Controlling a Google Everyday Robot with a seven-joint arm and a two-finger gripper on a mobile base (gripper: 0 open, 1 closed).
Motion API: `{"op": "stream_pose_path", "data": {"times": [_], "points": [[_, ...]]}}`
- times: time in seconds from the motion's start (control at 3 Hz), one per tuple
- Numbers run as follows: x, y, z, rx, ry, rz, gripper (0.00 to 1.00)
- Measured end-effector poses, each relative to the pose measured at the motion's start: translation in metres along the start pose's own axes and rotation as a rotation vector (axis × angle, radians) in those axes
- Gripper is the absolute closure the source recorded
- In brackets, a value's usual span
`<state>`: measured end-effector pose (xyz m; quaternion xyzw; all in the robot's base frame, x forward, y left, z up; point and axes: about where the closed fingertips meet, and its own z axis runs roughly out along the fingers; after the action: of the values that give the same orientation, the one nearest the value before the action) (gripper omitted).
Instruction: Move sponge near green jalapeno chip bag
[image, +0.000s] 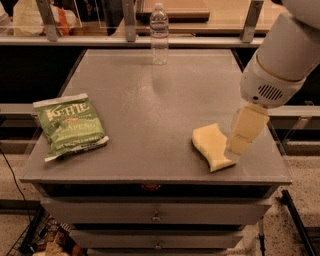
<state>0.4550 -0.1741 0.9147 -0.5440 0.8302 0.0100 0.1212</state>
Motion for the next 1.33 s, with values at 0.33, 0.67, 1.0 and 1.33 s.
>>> {"op": "stream_pose_path", "data": {"times": [0.33,0.67,1.0,1.33], "points": [[-0.006,0.005,0.022,-0.031,0.001,0.047,0.00],[-0.010,0.006,0.034,-0.050,0.002,0.078,0.00],[-0.011,0.006,0.047,-0.060,0.006,0.102,0.00],[-0.006,0.004,0.059,-0.056,0.015,0.127,0.00]]}}
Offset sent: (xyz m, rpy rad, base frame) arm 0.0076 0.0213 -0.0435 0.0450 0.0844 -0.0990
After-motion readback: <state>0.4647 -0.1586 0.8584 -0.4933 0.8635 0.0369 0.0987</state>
